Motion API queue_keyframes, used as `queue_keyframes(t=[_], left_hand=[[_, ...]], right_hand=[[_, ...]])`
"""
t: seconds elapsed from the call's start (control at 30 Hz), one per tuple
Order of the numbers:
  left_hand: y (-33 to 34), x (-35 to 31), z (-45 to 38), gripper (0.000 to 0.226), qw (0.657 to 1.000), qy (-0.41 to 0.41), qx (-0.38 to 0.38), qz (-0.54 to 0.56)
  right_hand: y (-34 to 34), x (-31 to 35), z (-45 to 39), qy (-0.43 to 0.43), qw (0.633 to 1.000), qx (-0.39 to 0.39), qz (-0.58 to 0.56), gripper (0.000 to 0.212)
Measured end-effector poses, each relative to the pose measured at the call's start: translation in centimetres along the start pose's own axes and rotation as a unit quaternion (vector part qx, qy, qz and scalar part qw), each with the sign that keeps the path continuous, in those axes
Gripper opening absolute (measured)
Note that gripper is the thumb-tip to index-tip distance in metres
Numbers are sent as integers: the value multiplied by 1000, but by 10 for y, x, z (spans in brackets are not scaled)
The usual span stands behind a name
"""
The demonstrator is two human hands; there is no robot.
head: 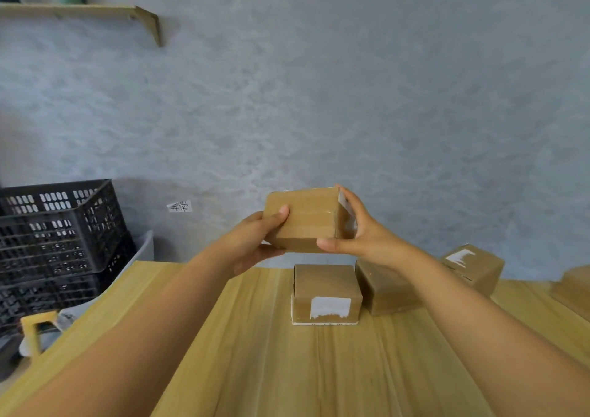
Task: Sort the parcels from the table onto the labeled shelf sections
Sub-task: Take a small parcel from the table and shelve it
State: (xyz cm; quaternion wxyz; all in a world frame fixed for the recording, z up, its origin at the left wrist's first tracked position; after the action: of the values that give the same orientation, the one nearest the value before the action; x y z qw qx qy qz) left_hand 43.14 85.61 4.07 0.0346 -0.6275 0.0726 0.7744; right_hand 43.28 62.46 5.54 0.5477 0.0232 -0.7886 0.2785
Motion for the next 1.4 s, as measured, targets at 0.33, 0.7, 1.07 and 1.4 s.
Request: queue_keyframes(t=[0.33, 0.7, 1.07, 1.4], left_hand=[[9, -9, 8, 59, 973, 185, 20, -136], [6, -21, 13, 53, 998, 35, -12, -56], [-1, -26, 28, 53, 995, 92, -41, -1], [13, -40, 36, 58, 988, 128, -55, -63]], right_hand=[[-6, -10, -8, 189, 937, -46, -290, 40], [-1, 10, -7, 25, 974, -139, -179, 48], [-1, 0, 6, 105, 960, -31, -259, 65], [-1, 5, 16, 84, 984, 48, -148, 67]])
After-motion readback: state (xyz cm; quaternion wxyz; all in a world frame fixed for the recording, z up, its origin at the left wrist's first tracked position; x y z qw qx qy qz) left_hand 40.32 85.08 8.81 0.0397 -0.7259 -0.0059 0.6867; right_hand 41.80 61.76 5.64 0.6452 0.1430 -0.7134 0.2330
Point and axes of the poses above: each hand's wrist, its own z-axis away from the middle knuckle, its own y-axis out of the palm, x = y × z, the point moved 1 cm from there along -z, towards the middle knuckle, and after that the axes turned 7 degrees about -y, right-handed, at the moved point
